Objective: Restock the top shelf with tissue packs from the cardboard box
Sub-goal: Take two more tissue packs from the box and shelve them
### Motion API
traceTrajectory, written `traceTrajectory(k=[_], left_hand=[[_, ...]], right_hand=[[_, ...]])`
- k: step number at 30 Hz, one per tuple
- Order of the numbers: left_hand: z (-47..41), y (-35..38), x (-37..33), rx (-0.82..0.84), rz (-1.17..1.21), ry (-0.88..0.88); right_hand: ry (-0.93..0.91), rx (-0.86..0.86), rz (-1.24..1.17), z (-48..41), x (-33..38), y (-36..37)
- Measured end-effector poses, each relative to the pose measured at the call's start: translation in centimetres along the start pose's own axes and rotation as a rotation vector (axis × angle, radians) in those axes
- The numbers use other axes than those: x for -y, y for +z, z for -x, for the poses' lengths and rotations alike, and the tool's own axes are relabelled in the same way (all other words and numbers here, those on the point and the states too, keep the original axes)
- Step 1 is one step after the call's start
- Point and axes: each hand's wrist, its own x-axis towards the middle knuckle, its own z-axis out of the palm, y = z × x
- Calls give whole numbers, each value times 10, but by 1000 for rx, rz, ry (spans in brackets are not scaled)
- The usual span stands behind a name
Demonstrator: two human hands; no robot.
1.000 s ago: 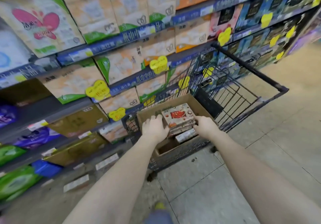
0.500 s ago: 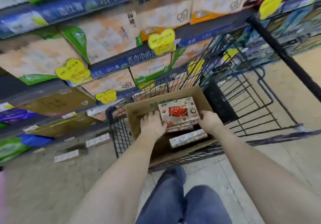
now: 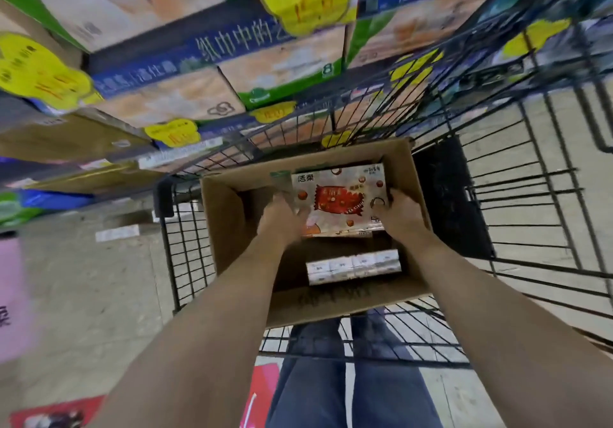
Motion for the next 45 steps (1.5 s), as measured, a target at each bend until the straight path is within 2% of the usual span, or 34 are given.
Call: traceTrajectory(k=[4,8,13,16,20,23,25,27,29,33,38,41,45], left_hand=[[-18,30,0,75,253,-96],[-23,43,10,79,492,-146],[-1,25,19,73,652,-124],[10,9,33,82,722,-131],[16,-9,54,198,765,-125],[16,-12,64,181,779,-126],[14,-13,69,147,799,-129],[11,-16,76,118,826,-129],[10,-21,82,106,805,-136],[10,-33,89,101,740,-132],[15,-45,97,104,747,-107],[18,-50,98,108,745,-81],[20,-64,99,100,729,-30]], right_hand=[[141,67,-107,-26,-12,19],[91,62,-167,-23,-25,25],[38,112,-251,-3,-25,16],[32,203,-321,1,-25,17],[4,341,-429,-4,-24,13],[-41,420,-506,-8,-20,10],[-48,348,-529,-12,-18,13],[-37,139,-363,-20,-20,18],[-19,21,-179,-26,-24,23],[56,113,-91,-35,-24,33],[135,141,-223,-52,-23,39],[138,145,-339,-53,-30,43],[111,108,-366,-57,-37,49]])
